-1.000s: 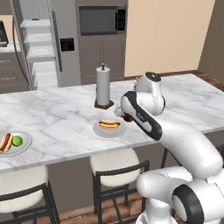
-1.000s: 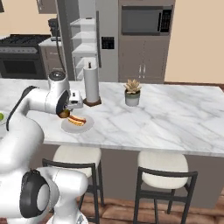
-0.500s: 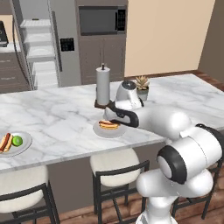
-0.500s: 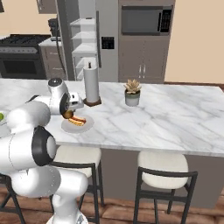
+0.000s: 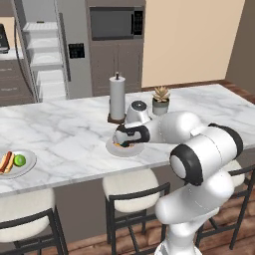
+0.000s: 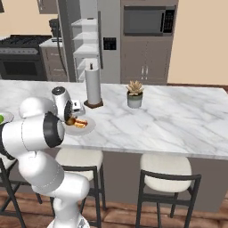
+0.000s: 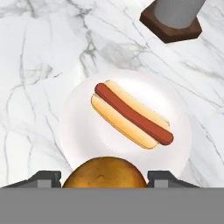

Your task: Pick up the mango and kiwi from the fridge and place one fruit on each plate on the dining counter.

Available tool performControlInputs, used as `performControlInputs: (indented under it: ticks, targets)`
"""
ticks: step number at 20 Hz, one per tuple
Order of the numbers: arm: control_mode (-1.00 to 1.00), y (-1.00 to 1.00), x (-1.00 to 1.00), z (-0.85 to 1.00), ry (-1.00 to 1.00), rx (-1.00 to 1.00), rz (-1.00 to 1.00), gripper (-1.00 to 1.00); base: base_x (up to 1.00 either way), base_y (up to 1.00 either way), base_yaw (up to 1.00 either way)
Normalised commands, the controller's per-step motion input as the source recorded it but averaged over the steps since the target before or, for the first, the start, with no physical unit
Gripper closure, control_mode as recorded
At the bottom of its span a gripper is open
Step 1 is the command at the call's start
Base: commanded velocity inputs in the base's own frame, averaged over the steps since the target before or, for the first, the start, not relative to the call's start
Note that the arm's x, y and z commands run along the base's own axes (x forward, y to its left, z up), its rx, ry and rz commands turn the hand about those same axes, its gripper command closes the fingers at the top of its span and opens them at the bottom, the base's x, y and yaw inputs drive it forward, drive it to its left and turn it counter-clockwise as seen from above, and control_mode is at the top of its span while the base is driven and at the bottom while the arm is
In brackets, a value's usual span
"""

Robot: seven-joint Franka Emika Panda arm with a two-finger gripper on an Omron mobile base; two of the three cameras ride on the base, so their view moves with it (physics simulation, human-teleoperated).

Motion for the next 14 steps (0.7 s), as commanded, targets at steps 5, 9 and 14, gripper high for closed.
performControlInputs:
  ticks: [5, 9, 14]
  targets:
    - [-1.00, 0.01, 0.04, -0.32, 0.00, 0.00, 0.00, 1.00, 0.00, 0.00, 0.00]
    - [-1.00, 0.00, 0.17, -0.24, 0.00, 0.00, 0.00, 1.00, 0.00, 0.00, 0.00]
    - [-1.00, 0.00, 0.27, -0.11, 0.00, 0.00, 0.00, -1.00, 0.00, 0.00, 0.00]
